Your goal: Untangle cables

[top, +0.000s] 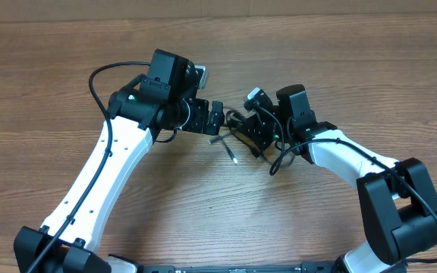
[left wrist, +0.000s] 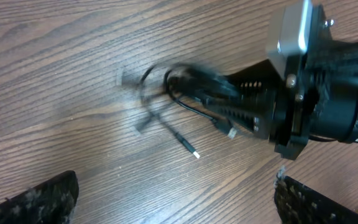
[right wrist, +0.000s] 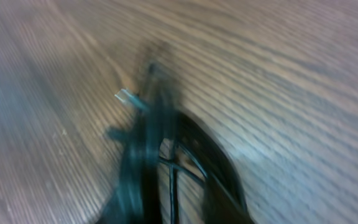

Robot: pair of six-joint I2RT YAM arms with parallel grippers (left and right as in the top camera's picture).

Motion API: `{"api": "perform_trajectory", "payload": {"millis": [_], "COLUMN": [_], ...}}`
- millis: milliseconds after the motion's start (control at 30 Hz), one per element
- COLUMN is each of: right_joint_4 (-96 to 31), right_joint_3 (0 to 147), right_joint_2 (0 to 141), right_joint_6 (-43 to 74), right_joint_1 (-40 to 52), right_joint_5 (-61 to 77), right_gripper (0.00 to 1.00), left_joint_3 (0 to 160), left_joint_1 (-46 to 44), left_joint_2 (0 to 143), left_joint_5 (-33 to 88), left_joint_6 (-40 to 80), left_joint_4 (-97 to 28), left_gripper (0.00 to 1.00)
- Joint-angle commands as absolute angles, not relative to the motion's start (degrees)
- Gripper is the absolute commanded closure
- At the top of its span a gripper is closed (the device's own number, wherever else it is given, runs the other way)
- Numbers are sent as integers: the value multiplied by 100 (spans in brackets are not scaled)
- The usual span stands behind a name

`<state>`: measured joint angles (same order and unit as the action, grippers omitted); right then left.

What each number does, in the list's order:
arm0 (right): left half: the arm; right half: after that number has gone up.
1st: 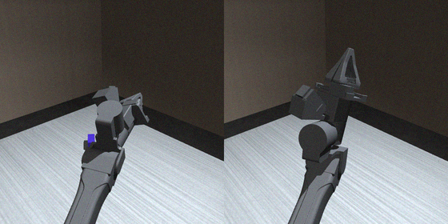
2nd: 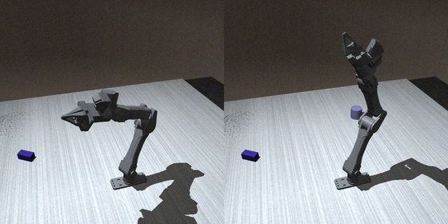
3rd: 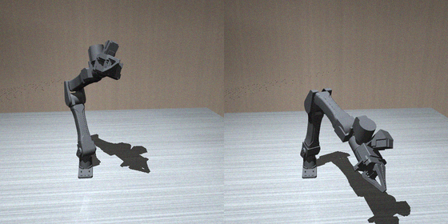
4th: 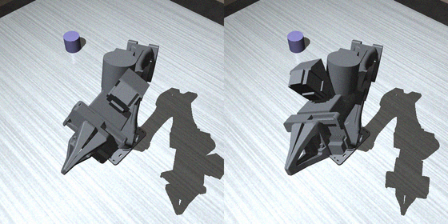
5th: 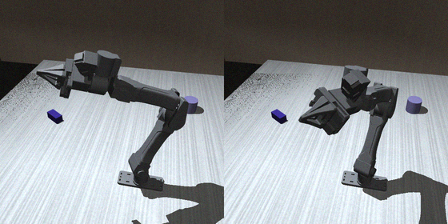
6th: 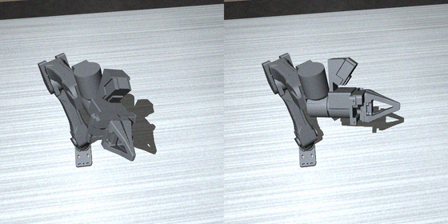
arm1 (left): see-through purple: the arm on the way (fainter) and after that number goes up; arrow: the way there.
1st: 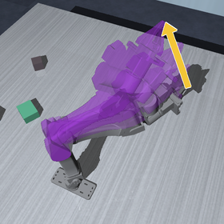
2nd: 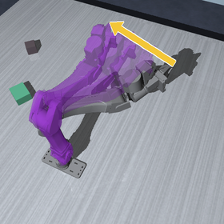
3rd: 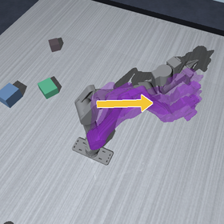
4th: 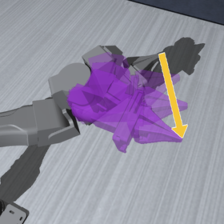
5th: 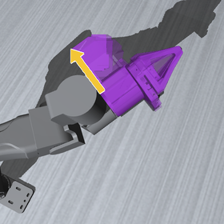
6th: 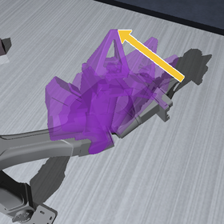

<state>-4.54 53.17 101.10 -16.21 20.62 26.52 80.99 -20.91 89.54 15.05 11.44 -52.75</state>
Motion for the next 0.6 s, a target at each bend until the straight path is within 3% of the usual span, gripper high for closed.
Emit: {"api": "perform_trajectory", "payload": {"millis": [0,267,567], "right_joint_4": [-471,-1087,-1466], "right_joint_3": [5430,5450,5450], "right_joint_2": [10114,9581,7782], "right_joint_6": [-1247,-587,-80], "right_joint_1": [2051,2051,2051], "right_joint_5": [2648,2668,2783], "right_gripper": [96,96,96], "left_joint_3": [8147,8147,8149], "left_joint_1": [-2102,-2102,-2102], "left_joint_2": [8991,8991,8991], "left_joint_5": [1612,1610,1612], "left_joint_6": [1028,1028,1028], "left_joint_4": [-5269,-5269,-5269], "left_gripper": [0,0,0]}}
